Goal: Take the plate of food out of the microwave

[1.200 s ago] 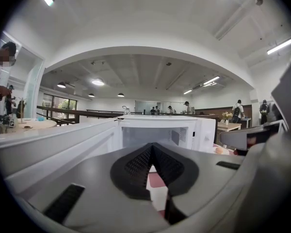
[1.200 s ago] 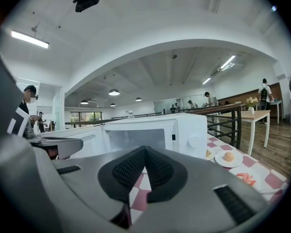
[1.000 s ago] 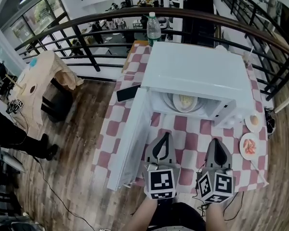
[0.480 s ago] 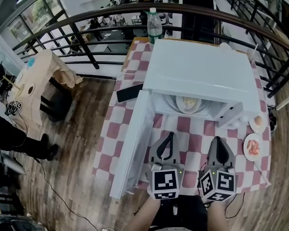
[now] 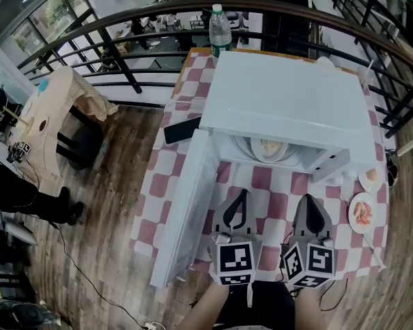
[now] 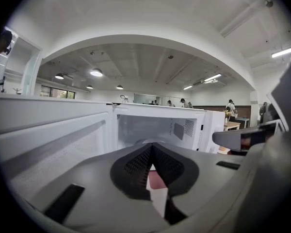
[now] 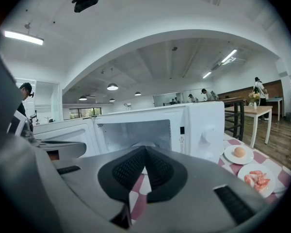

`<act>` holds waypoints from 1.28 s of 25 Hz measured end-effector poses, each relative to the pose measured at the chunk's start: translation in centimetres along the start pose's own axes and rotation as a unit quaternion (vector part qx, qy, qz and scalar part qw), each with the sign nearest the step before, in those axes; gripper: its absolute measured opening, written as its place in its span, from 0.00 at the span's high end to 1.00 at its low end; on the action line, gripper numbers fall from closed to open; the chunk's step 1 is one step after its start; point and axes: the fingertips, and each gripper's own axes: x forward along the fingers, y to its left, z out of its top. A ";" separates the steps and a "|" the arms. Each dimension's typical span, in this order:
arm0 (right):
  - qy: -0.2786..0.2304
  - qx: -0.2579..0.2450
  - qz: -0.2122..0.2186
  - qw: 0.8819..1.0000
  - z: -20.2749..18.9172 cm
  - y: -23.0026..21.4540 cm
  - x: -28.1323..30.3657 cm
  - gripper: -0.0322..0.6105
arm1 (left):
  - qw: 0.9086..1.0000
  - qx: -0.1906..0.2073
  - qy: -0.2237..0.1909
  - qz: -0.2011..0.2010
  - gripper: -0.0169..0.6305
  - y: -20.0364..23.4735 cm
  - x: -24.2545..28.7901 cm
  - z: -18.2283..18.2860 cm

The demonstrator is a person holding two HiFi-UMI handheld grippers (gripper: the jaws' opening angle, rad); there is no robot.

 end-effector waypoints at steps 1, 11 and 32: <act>0.002 0.000 0.002 1.000 -0.1 -0.1 0.2 0.96 | 1.000 -0.001 0.002 0.001 0.96 0.0 0.2 -0.1; 0.021 0.001 0.021 1.000 -0.5 -1.4 2.7 0.96 | 0.999 -0.029 0.017 0.018 0.96 -0.5 2.7 -1.1; 0.068 0.012 0.056 0.996 -2.9 -3.2 7.1 0.96 | 0.994 -0.087 0.058 0.042 0.96 -1.1 8.9 -3.3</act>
